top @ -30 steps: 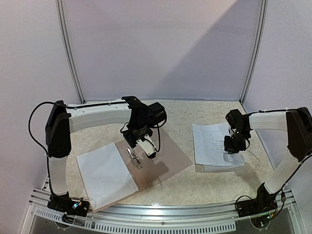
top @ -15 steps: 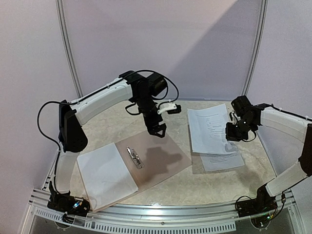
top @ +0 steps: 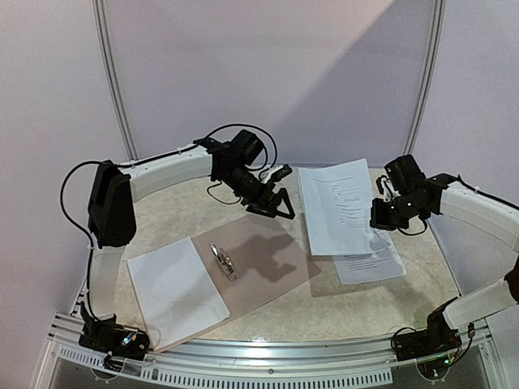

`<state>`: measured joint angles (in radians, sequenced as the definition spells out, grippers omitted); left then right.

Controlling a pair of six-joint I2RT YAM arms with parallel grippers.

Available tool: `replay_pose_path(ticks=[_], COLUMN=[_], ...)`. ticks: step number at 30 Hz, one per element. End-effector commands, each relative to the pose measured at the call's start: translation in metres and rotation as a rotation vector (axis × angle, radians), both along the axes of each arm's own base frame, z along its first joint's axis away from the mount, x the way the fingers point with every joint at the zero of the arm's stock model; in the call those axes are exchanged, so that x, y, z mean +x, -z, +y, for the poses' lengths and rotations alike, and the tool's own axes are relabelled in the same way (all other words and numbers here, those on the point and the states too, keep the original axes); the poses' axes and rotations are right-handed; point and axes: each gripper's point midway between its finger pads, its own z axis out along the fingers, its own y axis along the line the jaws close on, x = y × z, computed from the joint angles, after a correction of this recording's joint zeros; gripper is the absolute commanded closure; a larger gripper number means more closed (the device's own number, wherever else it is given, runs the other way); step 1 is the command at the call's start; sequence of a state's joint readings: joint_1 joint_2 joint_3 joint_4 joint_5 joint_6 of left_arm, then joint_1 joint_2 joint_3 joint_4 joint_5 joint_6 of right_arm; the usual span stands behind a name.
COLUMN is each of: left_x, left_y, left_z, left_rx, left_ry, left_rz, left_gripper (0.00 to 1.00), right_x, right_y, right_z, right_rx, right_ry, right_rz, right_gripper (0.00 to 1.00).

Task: Put the files into the folder
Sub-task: Pass from the right arm to the left

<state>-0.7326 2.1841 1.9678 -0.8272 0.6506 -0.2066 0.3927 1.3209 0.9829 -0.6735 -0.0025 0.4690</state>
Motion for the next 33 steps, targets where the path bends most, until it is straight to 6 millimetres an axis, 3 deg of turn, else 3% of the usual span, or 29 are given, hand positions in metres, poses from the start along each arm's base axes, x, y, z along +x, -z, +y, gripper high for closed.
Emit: replay_pose_path(ticks=[1, 7, 12, 15, 18, 24, 33], left_x=[0.015, 0.041, 0.043, 0.041, 0.04, 0.039, 0.031], left_y=[-0.018, -0.026, -0.055, -0.049, -0.036, -0.028, -0.036], left_z=[-0.023, -0.021, -0.037, -0.048, -0.052, -0.057, -0.072], left_rx=[-0.124, -0.124, -0.244, -0.247, -0.212, -0.188, -0.221], left_ry=[-0.047, -0.118, -0.118, -0.108, -0.115, -0.107, -0.065], left_rz=[0.002, -0.068, -0.048, -0.015, -0.007, -0.016, -0.044], left_gripper=[0.12, 0.38, 0.38, 0.4, 0.47, 0.47, 0.49], right_x=[-0.005, -0.011, -0.01, -0.009, -0.008, -0.009, -0.01], right_y=[-0.005, -0.008, -0.006, -0.006, -0.006, -0.006, -0.005], right_z=[0.005, 0.005, 0.007, 0.007, 0.008, 0.007, 0.006], right_rx=[0.031, 0.035, 0.044, 0.047, 0.047, 0.045, 0.044], right_ry=[-0.043, -0.069, -0.068, -0.066, -0.063, -0.063, -0.062], right_rz=[-0.057, -0.067, -0.069, -0.067, -0.063, -0.062, -0.061], right_gripper=[1.0, 1.0, 1.0, 1.0, 1.0, 1.0, 1.0])
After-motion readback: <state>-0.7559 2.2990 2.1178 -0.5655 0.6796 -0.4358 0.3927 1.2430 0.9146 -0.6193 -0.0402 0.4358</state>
